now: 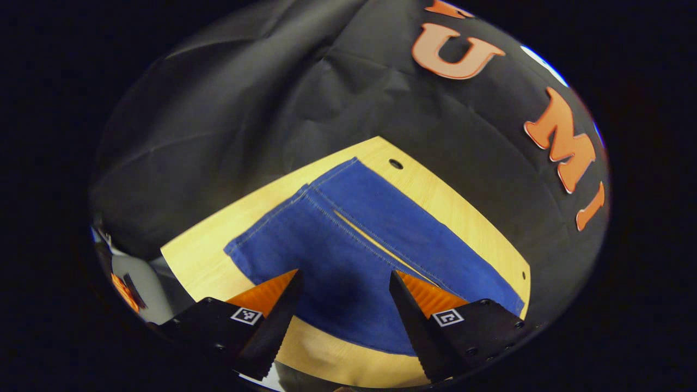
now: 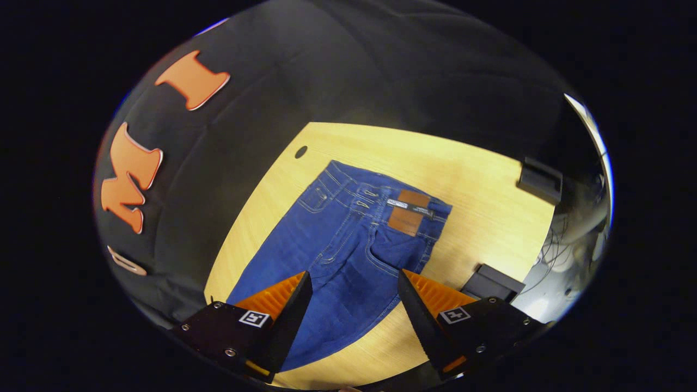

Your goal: Grasp the waist and the cuffs of the jeans and fold them to make the two legs overlap; first hold the waist and fold one-third of the jeans toward the cuffs, then hold the cuffs and fold the remaining one-third in the same direction to finish folding.

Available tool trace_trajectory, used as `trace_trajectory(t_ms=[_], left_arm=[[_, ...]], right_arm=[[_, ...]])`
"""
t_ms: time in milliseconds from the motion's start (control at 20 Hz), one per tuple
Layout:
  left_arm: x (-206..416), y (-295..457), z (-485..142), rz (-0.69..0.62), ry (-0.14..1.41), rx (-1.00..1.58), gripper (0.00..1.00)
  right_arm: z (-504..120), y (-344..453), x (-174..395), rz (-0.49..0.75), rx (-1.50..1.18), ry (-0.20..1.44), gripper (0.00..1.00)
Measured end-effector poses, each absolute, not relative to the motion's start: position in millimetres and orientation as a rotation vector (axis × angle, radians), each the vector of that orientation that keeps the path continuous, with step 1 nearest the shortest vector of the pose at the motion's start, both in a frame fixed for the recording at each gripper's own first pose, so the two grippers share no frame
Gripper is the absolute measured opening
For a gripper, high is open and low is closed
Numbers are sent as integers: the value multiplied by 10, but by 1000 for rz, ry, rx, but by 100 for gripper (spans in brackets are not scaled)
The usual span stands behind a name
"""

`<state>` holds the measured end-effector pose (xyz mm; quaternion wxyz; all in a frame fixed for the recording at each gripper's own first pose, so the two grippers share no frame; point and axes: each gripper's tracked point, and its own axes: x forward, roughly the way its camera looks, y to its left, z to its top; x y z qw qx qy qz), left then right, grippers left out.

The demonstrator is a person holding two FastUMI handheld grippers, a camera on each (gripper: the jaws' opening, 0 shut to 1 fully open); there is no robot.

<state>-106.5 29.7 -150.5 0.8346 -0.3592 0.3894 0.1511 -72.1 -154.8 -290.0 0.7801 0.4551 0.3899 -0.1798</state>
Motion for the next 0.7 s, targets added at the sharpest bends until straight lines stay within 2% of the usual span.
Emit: trace_trajectory(t_ms=[50,500,700], left_arm=[[-1097,267,-1553,325,837,-802,99],[-1239,197,-1645,421,938,-1121,98],[-1290,322,-1641,483,926,-1233,98]], right_arm=[[-2982,-1581,-757,-397,1006,858,98],[-3384,-1666,-790,-448,1108,938,98],[-3508,-1704,-798,-464,1120,957,98]])
